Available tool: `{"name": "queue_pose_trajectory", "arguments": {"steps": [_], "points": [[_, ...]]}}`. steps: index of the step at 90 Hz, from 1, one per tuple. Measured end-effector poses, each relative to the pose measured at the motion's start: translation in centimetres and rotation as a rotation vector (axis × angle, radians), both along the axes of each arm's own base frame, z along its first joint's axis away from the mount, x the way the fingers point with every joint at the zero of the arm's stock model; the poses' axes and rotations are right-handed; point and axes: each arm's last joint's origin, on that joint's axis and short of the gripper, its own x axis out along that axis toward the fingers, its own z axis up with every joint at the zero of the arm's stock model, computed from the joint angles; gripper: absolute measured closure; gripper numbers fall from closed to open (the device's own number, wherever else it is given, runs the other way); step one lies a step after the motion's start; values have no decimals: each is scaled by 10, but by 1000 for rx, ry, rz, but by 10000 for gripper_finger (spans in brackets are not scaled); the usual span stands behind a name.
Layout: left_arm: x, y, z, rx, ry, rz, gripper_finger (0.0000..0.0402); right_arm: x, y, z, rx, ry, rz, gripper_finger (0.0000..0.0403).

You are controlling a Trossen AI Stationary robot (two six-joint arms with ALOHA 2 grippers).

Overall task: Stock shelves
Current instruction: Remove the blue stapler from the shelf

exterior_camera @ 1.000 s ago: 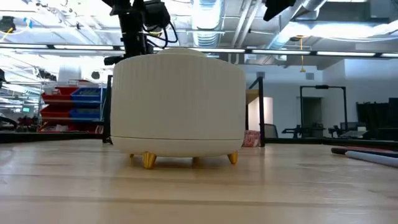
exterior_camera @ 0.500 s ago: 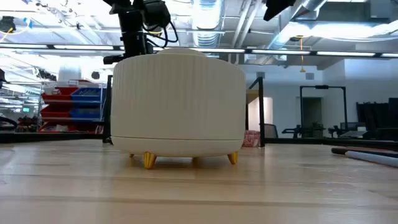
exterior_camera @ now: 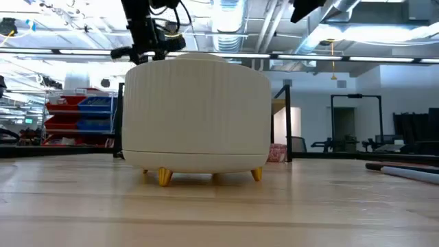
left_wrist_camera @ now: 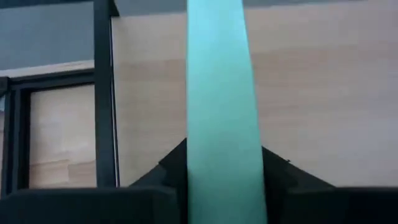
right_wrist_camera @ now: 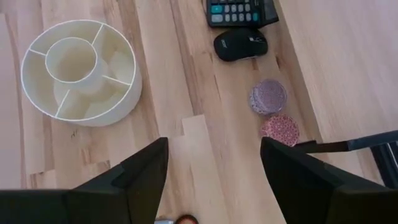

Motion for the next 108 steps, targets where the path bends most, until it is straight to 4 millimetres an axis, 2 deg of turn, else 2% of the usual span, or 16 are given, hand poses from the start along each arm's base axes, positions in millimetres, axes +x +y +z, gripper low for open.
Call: {"name": "queue_pose_trajectory", "arguments": {"steps": [23,40,84,108], "points": [[-1,-28,45,89,-59,-49,315,0,0,0,-1,-1,3,159],[0,-55,65,104,-68,-111,315,1,0,0,0,-7,3,159],[-3,-128,52,-34,-13,-210,315,3,0,2,6,-32,0,159],[-3,-165,36,-105,66,-228,315,3,0,2,6,-33,0,159]]}}
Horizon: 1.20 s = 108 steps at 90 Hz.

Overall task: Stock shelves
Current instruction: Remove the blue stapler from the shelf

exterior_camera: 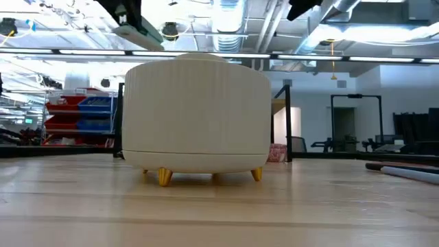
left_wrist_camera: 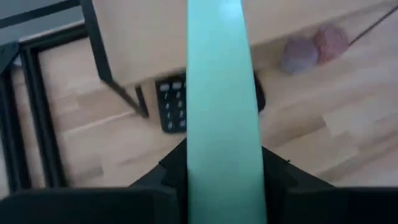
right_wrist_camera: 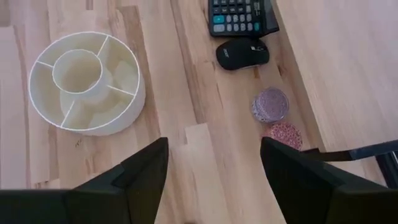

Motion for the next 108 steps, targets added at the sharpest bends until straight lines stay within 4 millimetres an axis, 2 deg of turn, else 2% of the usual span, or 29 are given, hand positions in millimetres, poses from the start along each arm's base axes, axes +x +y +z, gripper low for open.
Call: {"name": "queue_pose_trajectory", "arguments": {"steps": [22,34,47,81,108], "points": [[5,-34,-17,-45,40,3,315,1,0,1,2,-14,1,159],[4,-46,-27,-62,56,21,315,2,0,1,4,-26,1,159],[-3,-54,-42,-81,32,84,315,2,0,2,3,-29,3,159],[-40,-64,-62,-59,-225,262,315,3,1,2,6,-33,3,159],[-55,-70,-97,-55,-140,255,315,3,1,2,10,-34,-1,159]]}}
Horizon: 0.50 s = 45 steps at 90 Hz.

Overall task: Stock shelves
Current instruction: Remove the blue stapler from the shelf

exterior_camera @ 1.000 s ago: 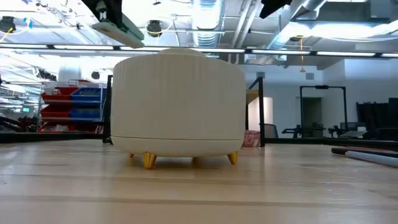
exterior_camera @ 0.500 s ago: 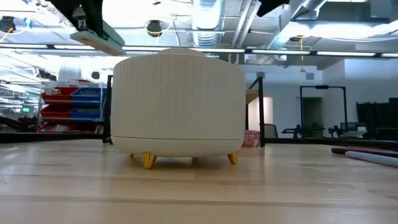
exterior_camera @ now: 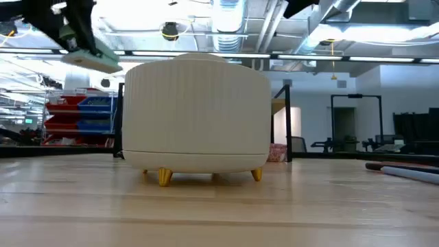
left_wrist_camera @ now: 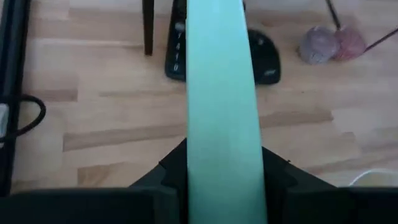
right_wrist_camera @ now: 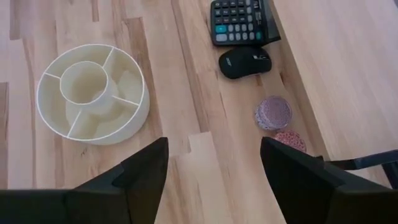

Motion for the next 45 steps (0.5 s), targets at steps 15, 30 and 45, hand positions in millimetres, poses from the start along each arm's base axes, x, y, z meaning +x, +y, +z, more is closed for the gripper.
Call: {"name": "queue_pose_trajectory", "arguments": {"steps": [15,30,45], "points": [[-2,0,-20,-16,39,-2,315,0,0,0,10,-3,-13,159],[-5,0,-40,-52,91,-24,315,0,0,0,20,-6,-25,159],[-10,-1,-58,-83,130,-32,315,0,0,0,31,-9,-38,159]]}}
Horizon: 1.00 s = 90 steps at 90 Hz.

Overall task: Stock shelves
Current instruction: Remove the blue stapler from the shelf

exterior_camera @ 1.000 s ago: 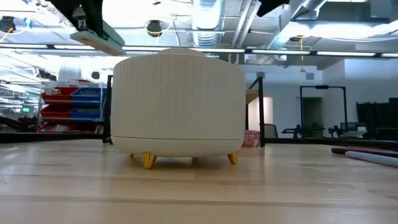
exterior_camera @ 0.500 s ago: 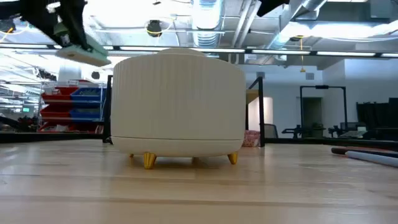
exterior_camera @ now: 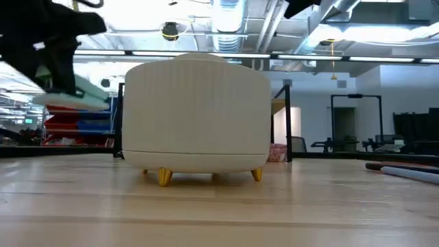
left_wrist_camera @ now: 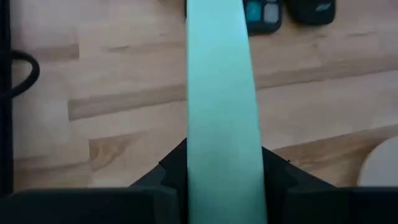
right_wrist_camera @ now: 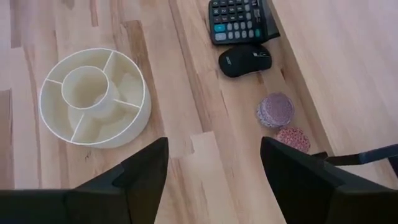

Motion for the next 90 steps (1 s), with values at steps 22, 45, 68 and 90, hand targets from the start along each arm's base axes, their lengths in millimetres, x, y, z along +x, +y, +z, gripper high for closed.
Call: {"name": "queue_pose_trajectory", "arguments": {"steps": [22,45,68,90], "points": [[-11,1,-25,-22,43,10,315,0,0,0,1,0,-1,159],[-24,4,-42,-17,98,31,315,0,0,0,1,0,-1,159],[-35,9,-63,-46,139,54,315,0,0,0,6,-1,-8,159],[-42,13,-76,-84,157,86,289,0,0,0,17,-5,-22,159]]}}
